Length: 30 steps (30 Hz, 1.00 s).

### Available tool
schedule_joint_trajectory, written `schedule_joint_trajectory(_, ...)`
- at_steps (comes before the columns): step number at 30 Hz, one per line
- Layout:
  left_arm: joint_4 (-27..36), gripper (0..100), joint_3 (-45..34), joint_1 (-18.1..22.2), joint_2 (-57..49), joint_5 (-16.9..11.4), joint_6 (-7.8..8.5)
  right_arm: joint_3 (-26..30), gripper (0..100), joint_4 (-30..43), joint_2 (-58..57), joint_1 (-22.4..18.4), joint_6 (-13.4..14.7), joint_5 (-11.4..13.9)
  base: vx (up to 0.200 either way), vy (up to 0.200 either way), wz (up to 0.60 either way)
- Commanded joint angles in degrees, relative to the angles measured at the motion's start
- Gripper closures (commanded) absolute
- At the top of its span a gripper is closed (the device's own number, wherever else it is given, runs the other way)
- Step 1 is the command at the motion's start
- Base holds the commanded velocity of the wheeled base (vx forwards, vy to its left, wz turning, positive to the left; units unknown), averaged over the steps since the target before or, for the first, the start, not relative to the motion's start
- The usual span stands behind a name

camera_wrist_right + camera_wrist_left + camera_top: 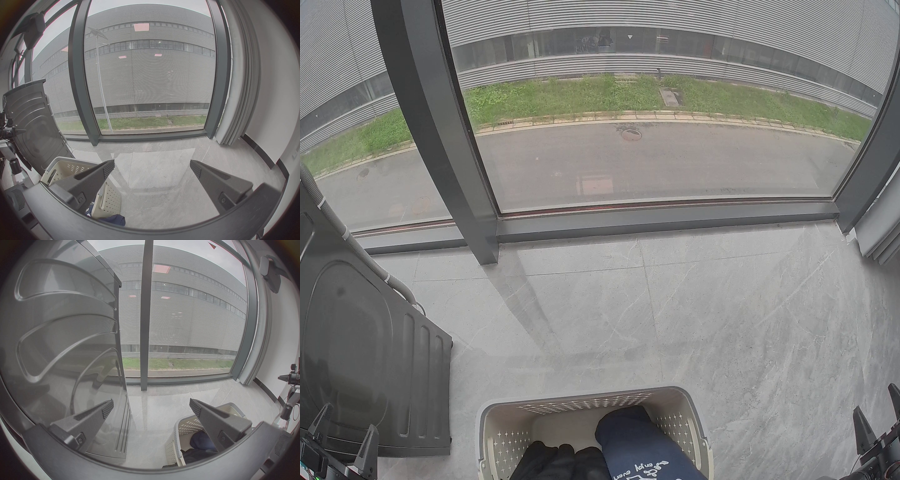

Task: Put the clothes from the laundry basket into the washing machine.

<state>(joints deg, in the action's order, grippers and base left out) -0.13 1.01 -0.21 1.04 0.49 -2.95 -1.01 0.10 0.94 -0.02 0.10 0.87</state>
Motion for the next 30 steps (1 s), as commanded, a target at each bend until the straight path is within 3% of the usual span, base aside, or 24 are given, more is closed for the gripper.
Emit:
schedule_joint_trajectory(1, 0.05, 0, -0.92, 0.03, -0.42, 0.04, -0.04, 0.92, 0, -0.01, -0.94, 0.02, -0.01, 0.01, 0.000, 0.000, 0.00)
schedule_joint_trajectory(20, -0.04, 0, -0.92, -0.06, -0.42, -0.05, 0.23, 0.92, 0, -0.01, -0.94, 0.02, -0.01, 0.01, 0.000, 0.000, 0.00)
schedule_joint_trajectory(30, -0.04, 0, -0.92, 0.03, -0.42, -0.05, 0.23, 0.92, 0, 0.08, -0.85, -0.06, -0.27, 0.19, -0.200, 0.000, 0.00)
